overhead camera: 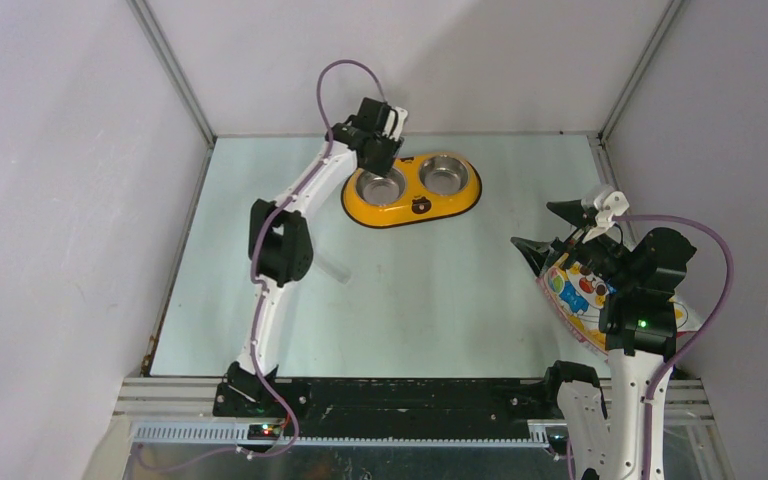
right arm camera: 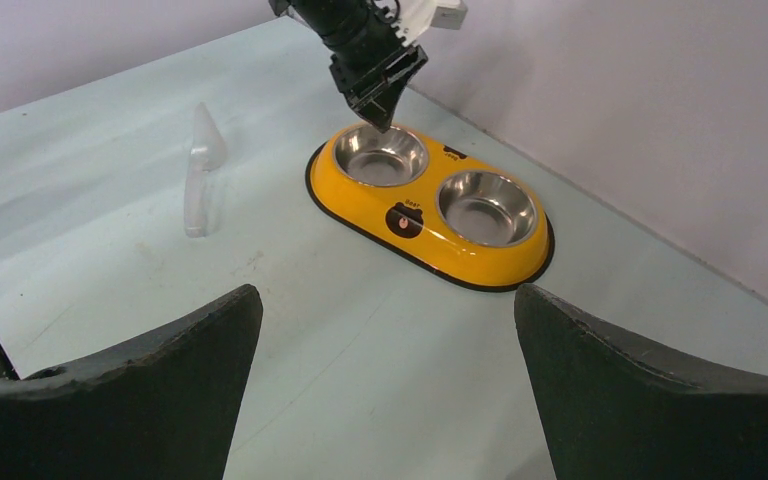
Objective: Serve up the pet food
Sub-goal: Move the pet food bowl to the center of the board.
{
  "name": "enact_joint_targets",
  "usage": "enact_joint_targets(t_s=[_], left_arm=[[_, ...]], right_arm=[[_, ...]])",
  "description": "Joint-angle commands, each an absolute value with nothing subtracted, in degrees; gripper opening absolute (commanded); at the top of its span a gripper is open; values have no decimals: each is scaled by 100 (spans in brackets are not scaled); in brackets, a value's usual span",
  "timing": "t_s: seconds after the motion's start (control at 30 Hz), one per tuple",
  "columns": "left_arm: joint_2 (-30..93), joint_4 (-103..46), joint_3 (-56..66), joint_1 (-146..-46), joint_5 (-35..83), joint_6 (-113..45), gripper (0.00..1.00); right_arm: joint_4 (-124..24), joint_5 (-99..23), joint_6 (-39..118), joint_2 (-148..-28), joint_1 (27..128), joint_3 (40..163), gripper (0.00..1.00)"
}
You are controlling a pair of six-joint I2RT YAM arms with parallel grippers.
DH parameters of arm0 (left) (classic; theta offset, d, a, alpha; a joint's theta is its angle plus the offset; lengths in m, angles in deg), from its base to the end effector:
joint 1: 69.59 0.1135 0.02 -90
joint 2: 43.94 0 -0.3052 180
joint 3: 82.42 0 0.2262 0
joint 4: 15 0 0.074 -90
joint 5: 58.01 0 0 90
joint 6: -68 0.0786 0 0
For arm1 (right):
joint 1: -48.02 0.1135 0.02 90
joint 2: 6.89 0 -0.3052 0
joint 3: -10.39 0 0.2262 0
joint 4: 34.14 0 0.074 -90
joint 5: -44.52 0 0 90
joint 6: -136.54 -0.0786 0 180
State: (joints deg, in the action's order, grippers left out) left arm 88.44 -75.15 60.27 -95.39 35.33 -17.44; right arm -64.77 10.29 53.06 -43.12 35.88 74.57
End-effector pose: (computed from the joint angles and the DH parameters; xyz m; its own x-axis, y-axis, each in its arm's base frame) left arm 0.4941 -0.2338 0.2629 -0.6540 0.4043 -0.6393 0.4541 0.8858 0.0957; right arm 0.1033 0.0442 0.3944 0.0328 -0.0724 -0.9968 -0.6898 0.7201 -0.0750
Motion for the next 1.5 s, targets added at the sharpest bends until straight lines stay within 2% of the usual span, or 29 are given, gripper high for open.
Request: enact_joint_targets(t_s=[0.0, 0.03, 0.07, 0.13, 0.23, 0.33, 0.57, 0.8, 1.03, 1.37, 1.47], left_arm=[[9349, -7790, 6605, -9596, 2803, -2475, 39], [9386, -7740, 6604, -9596, 2825, -2635, 33], [9457, -7718, 6599, -9596, 2899, -2708, 31], [9547, -7676, 6614, -9589, 3048, -2931, 31], [9665, -7684, 6590, -9549, 3150, -3481, 34], [9714, -7686, 6492, -9476, 3139, -3883, 42], [9792, -7735, 6478, -9106, 3688, -4234, 50], [9839, -7767, 6470, -8519, 3255, -4480, 53], [10026, -7735, 6937, -8260, 3043, -4475, 61], [9750, -7560, 7157, -7769, 3063, -4318, 63], [9460, -7470, 7061, -7751, 2571, -4195, 71]], right_arm=[[-6392, 1125, 5371, -4292, 3563, 7464, 100], [-6404, 1133, 5377, -4295, 3563, 7464, 100], [-6410, 1135, 5386, -4298, 3563, 7464, 100], [-6426, 1143, 5404, -4307, 3563, 7464, 100], [-6437, 1146, 5420, -4341, 3558, 7464, 100], [-6446, 1152, 5436, -4352, 3531, 7465, 100], [-6439, 1182, 5427, -4428, 3493, 7466, 100], [-6474, 1227, 5415, -4465, 3454, 7484, 100], [-6473, 1293, 5375, -4502, 3405, 7499, 100], [-6456, 1324, 5348, -4492, 3396, 7499, 100], [-6468, 1332, 5355, -4471, 3396, 7499, 100]])
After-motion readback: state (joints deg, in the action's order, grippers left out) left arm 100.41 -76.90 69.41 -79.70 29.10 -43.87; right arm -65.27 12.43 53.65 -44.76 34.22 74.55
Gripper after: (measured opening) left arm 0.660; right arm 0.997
